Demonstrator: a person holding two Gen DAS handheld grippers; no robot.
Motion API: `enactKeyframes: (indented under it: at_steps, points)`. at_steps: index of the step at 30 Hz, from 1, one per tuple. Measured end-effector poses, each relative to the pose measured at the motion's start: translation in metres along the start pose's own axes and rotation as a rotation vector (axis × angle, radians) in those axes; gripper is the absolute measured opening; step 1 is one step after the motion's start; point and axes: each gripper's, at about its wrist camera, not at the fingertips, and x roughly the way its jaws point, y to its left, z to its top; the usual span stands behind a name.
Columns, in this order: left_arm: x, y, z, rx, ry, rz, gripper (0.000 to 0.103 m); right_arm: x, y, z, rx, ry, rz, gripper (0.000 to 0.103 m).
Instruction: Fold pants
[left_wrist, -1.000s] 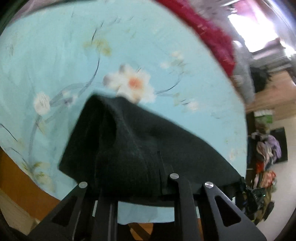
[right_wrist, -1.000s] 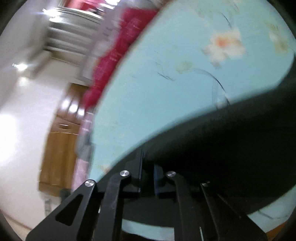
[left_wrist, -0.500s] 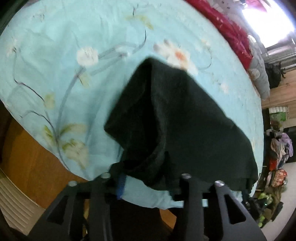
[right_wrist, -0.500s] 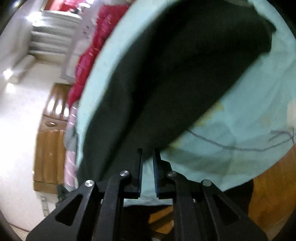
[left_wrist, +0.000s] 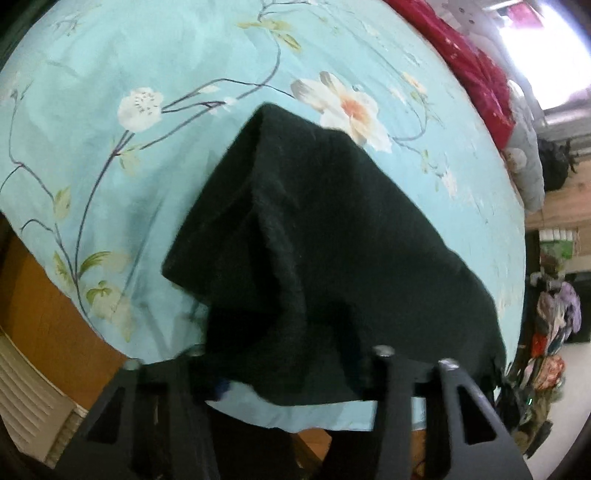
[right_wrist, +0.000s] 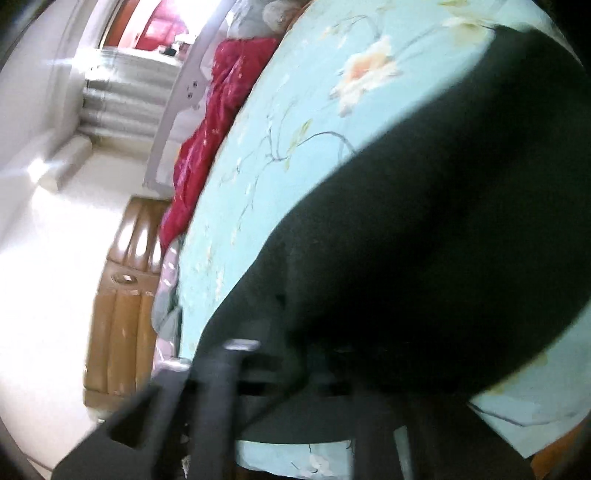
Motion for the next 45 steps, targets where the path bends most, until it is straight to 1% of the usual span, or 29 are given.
enactKeyframes:
  at_steps: [2,5,7,10,12,14,16,17,18,20,21,22,23,24,26,27,30,31,33,34,36,38,39,40,41,42,43,44,45]
  points:
    - [-0.008,0.004,0.001,-0.006,-0.002,-0.023,0.025,-0.022,0.007,-0.004,-0.008,-0.014,0.074,0.007]
    - [-0.012,0.014,0.001,-0.005,0.008,-0.04,0.027,-0.048,0.014,-0.022,-0.049,0.019,0.141,0.007]
    - [-0.005,0.023,0.002,-0.017,0.025,-0.025,0.028,-0.053,-0.003,-0.036,-0.038,0.051,0.101,0.007]
    - [0.008,0.031,0.001,-0.05,0.063,-0.012,0.029,-0.042,-0.045,-0.055,0.033,0.115,-0.027,0.007]
    - [0.004,0.03,-0.001,-0.017,0.065,0.005,0.033,-0.038,-0.056,-0.058,0.076,0.126,-0.021,0.007]
    - [-0.005,0.024,-0.003,0.056,0.07,0.016,0.033,-0.045,-0.053,-0.058,0.075,0.127,-0.021,0.009]
    - [-0.024,0.018,-0.01,0.173,0.076,-0.024,0.039,-0.062,-0.051,-0.053,0.046,0.139,-0.054,0.012]
    - [-0.033,0.017,-0.012,0.213,0.072,-0.035,0.046,-0.071,-0.052,-0.05,0.048,0.14,-0.056,0.013]
    - [-0.048,0.015,-0.014,0.254,0.035,-0.036,0.057,-0.079,-0.053,-0.046,0.054,0.133,-0.058,0.015]
    - [-0.065,0.014,-0.011,0.278,-0.039,-0.025,0.072,-0.113,-0.062,-0.04,0.074,0.074,-0.069,0.023]
    - [-0.071,0.014,-0.005,0.27,-0.081,-0.017,0.075,-0.131,-0.068,-0.035,0.095,0.02,-0.083,0.033]
    - [-0.073,0.014,0.006,0.24,-0.107,-0.01,0.075,-0.143,-0.074,-0.027,0.117,-0.036,-0.091,0.047]
    - [-0.072,0.015,0.013,0.21,-0.108,-0.018,0.075,-0.153,-0.078,-0.021,0.138,-0.087,-0.1,0.054]
    - [-0.067,0.015,0.024,0.168,-0.087,-0.051,0.075,-0.162,-0.081,-0.014,0.163,-0.138,-0.111,0.061]
    - [-0.054,0.017,0.036,0.112,-0.049,-0.081,0.075,-0.175,-0.084,-0.002,0.185,-0.228,-0.08,0.061]
    - [-0.043,0.017,0.041,0.086,-0.023,-0.086,0.075,-0.175,-0.084,0.003,0.184,-0.237,-0.088,0.061]
    - [-0.022,0.016,0.046,0.046,0.025,-0.07,0.075,-0.168,-0.091,0.005,0.214,-0.195,-0.19,0.061]
    - [-0.017,0.02,0.04,0.042,0.028,-0.075,0.075,-0.164,-0.097,0.002,0.259,-0.189,-0.158,0.061]
    - [-0.009,0.016,0.042,0.042,0.03,-0.071,0.075,-0.157,-0.11,-0.007,0.375,-0.188,-0.022,0.061]
    - [-0.004,0.012,0.043,0.05,0.035,-0.052,0.075,-0.153,-0.115,-0.009,0.407,-0.184,0.017,0.061]
    - [-0.003,0.006,0.044,0.063,0.041,-0.035,0.075,-0.141,-0.115,-0.005,0.428,-0.166,0.037,0.061]
    - [-0.001,0.0,0.046,0.078,0.033,-0.018,0.073,-0.131,-0.114,0.0,0.452,-0.152,0.056,0.057]
    - [-0.001,-0.003,0.047,0.085,0.032,-0.007,0.069,-0.13,-0.111,0.007,0.425,-0.169,0.038,0.043]
    - [-0.002,-0.006,0.047,0.085,0.028,0.01,0.064,-0.134,-0.11,0.01,0.379,-0.166,0.026,0.016]
    - [-0.007,-0.007,0.045,0.086,0.014,0.016,0.053,-0.136,-0.104,0.016,0.336,-0.167,0.014,0.01]
    - [-0.015,-0.01,0.044,0.094,-0.012,0.013,0.043,-0.145,-0.09,0.023,0.269,-0.194,0.028,0.01]
    - [-0.023,-0.014,0.043,0.105,-0.044,-0.002,0.038,-0.157,-0.072,0.027,0.178,-0.226,0.051,0.01]
    - [-0.027,-0.015,0.043,0.108,-0.063,-0.018,0.035,-0.167,-0.053,0.031,0.067,-0.264,0.038,0.009]
    - [-0.029,-0.014,0.044,0.099,-0.077,-0.013,0.035,-0.177,-0.04,0.032,-0.028,-0.299,-0.013,0.009]
